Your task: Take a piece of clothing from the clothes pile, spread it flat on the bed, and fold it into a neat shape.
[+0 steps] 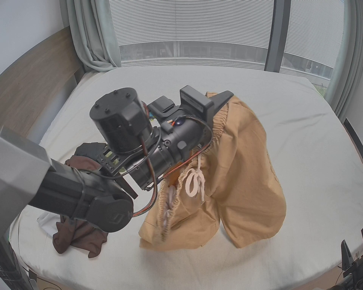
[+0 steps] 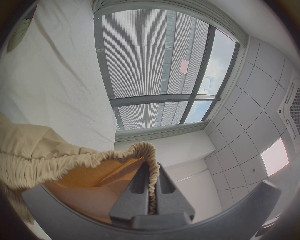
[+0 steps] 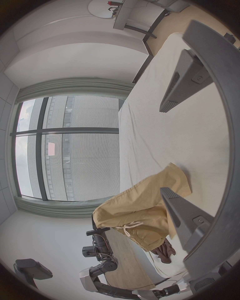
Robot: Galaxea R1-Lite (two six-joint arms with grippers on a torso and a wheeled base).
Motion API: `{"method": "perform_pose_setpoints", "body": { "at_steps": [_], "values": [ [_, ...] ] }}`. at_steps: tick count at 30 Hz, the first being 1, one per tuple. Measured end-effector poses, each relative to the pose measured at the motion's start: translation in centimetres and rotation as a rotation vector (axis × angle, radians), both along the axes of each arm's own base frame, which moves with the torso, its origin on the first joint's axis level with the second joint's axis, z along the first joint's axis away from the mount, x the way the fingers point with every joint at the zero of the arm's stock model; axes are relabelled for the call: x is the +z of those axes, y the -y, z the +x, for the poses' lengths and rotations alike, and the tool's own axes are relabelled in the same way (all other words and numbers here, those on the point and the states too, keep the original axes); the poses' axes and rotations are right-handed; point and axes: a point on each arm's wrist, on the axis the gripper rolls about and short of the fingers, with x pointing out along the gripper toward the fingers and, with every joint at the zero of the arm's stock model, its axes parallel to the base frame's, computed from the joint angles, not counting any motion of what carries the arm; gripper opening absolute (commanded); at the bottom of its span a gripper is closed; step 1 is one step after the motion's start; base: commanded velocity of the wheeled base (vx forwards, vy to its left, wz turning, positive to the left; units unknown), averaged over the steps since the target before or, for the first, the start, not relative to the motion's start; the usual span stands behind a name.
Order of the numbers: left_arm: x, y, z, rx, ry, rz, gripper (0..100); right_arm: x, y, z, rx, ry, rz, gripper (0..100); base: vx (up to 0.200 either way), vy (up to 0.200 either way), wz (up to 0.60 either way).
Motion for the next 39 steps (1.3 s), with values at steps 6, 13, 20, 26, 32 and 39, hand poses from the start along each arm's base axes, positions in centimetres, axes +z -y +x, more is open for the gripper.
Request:
{"method": "perform_pose_setpoints", "body": {
  "at_steps": [6,13,20,26,32,39],
  "values": [
    [0.9,2.4,0.1,-0.005,-0.019,-0.012,0,0.0,0.0,0.0,-0.001,0.0,0.0,100,0.0,0.0,0.0],
    [1.9,4.6,-0.3,-0.048,-0.096,-0.072,0,0.0,0.0,0.0,0.001,0.0,0.0,100,0.0,0.0,0.0],
    [3.8,4.7,-1.3,-0.091,-0.112,-0.139,0,0.0,0.0,0.0,0.0,0.0,0.0,100,0.0,0.0,0.0],
    [6.1,3.8,-2.6,-0.146,-0.177,-0.229,0,0.0,0.0,0.0,-0.001,0.0,0.0,100,0.0,0.0,0.0],
    [7.9,1.2,-2.5,-0.127,-0.187,-0.288,0,0.0,0.0,0.0,-0.001,0.0,0.0,100,0.0,0.0,0.0],
    [5.6,-1.7,-0.7,-0.021,-0.21,-0.237,0,0.0,0.0,0.0,0.0,0.0,0.0,100,0.0,0.0,0.0]
  ]
}}
